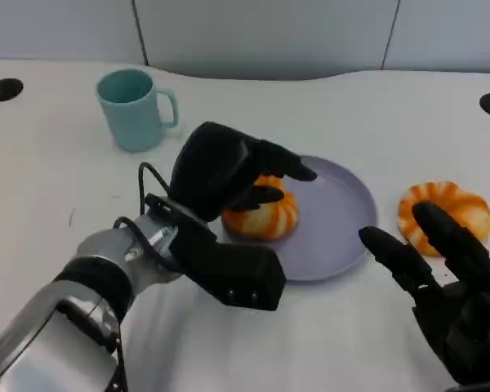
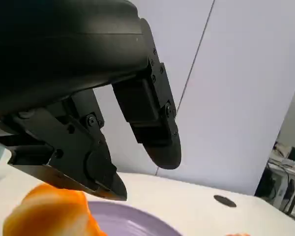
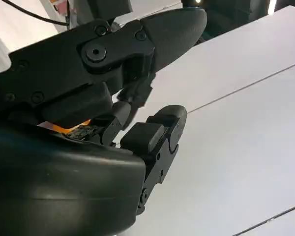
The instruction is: Grasp the bread from the table and place it into the plate.
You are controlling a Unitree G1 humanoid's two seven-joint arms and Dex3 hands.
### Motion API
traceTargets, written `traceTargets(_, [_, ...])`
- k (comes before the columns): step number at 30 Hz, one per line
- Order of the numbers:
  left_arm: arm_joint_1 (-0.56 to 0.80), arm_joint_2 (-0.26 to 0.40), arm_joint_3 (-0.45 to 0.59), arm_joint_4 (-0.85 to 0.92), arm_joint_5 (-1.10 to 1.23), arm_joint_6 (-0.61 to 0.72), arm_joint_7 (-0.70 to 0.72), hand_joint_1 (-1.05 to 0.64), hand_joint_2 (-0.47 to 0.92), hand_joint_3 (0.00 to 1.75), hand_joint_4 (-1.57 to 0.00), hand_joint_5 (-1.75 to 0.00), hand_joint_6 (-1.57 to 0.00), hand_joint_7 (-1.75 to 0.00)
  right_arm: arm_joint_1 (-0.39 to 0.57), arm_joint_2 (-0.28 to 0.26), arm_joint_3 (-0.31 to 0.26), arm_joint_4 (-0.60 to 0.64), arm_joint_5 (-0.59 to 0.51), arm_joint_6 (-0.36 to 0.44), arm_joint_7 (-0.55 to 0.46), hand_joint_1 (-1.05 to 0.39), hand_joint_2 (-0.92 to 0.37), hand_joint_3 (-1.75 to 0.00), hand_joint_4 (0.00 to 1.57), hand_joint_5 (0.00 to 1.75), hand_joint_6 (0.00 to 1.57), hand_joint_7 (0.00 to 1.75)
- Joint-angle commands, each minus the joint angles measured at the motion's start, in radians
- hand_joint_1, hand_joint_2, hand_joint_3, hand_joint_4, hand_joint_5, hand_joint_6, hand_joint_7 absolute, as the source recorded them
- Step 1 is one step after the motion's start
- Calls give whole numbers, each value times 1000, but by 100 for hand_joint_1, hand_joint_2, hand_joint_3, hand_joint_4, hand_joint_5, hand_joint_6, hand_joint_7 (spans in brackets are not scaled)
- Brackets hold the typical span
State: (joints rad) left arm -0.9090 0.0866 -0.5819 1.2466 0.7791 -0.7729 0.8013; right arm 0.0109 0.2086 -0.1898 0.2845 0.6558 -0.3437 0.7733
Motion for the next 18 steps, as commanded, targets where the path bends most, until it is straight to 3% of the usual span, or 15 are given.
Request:
traceTargets(1, [14,3,11,6,-22,-28,-30,11,74,2,-141,-4,-128,0,14,19,-1,-14,0,-27,-6,-61,-92,-7,66,31,76,0])
traceTargets(8, [22,0,32,1,-50,-8,-122,4,78,2,-137,-2,-122,0,18,16,3,-12,-6,-35,-7,-62,-92,-8,66,30,76,0])
traceTargets(12, [29,20,41,-25,-57,38,-196,-13,71,3,-92,0,-96,0,25,21,7,-12,-4,-37,-3,-62,-92,-8,67,30,76,0])
traceTargets(14, [31,30,46,-39,-59,48,-211,-16,72,3,-87,0,-93,0,26,21,9,-10,-6,-38,-4,-61,-92,-9,67,30,76,0])
traceTargets(18, [33,61,48,-70,-51,72,-229,-36,80,4,-66,0,-69,0,26,25,12,-6,-14,-43,-16,-63,-92,-7,69,31,77,1])
